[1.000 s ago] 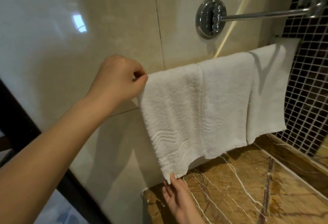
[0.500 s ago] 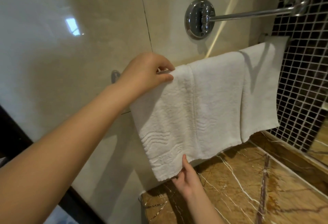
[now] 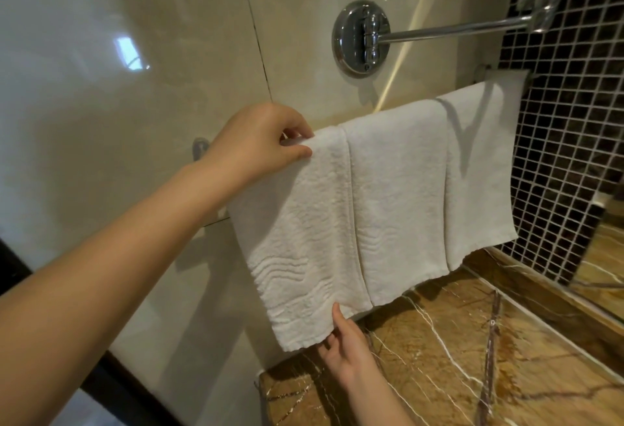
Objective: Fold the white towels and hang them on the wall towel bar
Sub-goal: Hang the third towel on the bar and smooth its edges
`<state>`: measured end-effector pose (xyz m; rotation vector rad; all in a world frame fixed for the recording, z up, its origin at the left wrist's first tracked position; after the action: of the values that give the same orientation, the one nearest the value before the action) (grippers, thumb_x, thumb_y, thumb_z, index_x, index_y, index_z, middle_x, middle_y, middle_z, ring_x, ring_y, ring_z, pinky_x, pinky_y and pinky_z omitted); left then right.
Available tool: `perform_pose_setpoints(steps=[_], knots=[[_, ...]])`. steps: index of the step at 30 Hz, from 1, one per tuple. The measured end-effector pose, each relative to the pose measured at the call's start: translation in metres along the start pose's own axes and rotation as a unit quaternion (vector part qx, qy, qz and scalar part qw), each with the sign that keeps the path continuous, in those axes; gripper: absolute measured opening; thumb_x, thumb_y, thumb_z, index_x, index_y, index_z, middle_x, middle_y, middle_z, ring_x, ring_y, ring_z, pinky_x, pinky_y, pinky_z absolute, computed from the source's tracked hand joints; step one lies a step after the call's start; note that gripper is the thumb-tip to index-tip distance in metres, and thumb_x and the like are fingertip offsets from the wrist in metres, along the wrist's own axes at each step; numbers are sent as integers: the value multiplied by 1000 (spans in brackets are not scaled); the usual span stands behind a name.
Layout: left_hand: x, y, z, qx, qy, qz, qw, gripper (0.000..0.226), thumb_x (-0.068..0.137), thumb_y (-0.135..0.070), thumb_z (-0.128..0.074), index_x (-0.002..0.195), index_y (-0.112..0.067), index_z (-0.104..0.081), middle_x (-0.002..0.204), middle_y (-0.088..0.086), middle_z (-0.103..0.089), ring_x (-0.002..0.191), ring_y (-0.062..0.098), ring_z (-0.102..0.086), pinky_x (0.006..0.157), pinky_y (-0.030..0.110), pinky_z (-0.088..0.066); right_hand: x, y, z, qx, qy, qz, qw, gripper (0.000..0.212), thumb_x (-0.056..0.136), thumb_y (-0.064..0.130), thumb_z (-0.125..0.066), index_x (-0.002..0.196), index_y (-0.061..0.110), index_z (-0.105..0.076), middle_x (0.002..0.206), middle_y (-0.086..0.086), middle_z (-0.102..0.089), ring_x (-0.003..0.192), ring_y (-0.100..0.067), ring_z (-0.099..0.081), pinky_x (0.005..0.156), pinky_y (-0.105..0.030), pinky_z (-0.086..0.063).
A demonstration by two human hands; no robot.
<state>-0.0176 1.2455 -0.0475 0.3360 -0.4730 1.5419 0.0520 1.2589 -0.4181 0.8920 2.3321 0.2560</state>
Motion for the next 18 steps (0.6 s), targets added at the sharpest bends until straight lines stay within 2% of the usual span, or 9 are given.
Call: perform_pose_setpoints(steps=[4, 6, 9, 11, 13, 15, 18], knots=[[5, -3, -2, 1, 7, -2, 1000, 24, 80, -24, -66, 103, -18, -69, 96, -1, -68, 87, 15, -63, 76, 28, -48, -2, 11, 14, 25, 7, -8, 1000, 22, 75, 10, -60, 96, 3, -60, 95, -17, -68, 98, -31, -59, 103, -48, -38], [12, -7, -5, -13, 7, -2, 1000, 29, 81, -31, -65, 108, -19, -66, 98, 0, -67, 87, 18, -64, 80, 35, -51, 0, 22, 23, 67, -7, 2, 998, 15, 73, 14, -54, 86, 7, -56, 100, -15, -61, 99, -29, -54, 103, -47, -34], [23, -19, -11, -21, 10, -17, 1000, 46, 73, -46, -56, 111, -20, -65, 97, 0, -65, 86, 19, -63, 80, 35, -50, 9, 43, 36, 109, -38, 32, 993, 16, 83, 22, -51, 95, 12, -55, 114, -15, -55, 116, -29, -48, 100, -47, -34], [31, -27, -17, -32, 16, -17, 999, 50, 70, -47, -54, 111, -21, -65, 97, -2, -63, 86, 19, -62, 81, 33, -50, 14, 59, 38, 109, -44, 45, 992, 32, 86, 28, -54, 114, 14, -55, 122, -16, -56, 122, -31, -47, 100, -47, -34], [38, -33, -23, -39, 28, -13, 999, 44, 75, -43, -62, 112, -19, -65, 100, 1, -65, 86, 19, -63, 81, 33, -50, 16, 74, 35, 104, -30, 57, 992, 44, 87, 33, -57, 127, 16, -53, 126, -16, -57, 119, -33, -51, 104, -48, -35], [46, -36, -30, -38, 36, -18, 998, 34, 81, -31, -68, 112, -17, -66, 102, 5, -66, 85, 20, -62, 81, 33, -51, 19, 87, 31, 94, -16, 67, 993, 42, 89, 36, -57, 125, 14, -57, 122, -16, -62, 115, -34, -55, 106, -49, -37], [54, -40, -38, -39, 45, -31, 998, 31, 80, -24, -70, 110, -17, -67, 96, 3, -63, 85, 20, -61, 82, 35, -52, 24, 100, 26, 77, 2, 74, 994, 39, 90, 36, -58, 119, 10, -59, 119, -17, -65, 111, -36, -59, 97, -51, -44]])
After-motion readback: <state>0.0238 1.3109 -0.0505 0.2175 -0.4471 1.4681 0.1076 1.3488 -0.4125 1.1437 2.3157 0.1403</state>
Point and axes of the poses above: each hand's wrist, its own x-axis towards the middle knuckle, its own z-axis out of the back of the hand, y = z × x, the point moved 4 cm from there along x, towards the middle knuckle
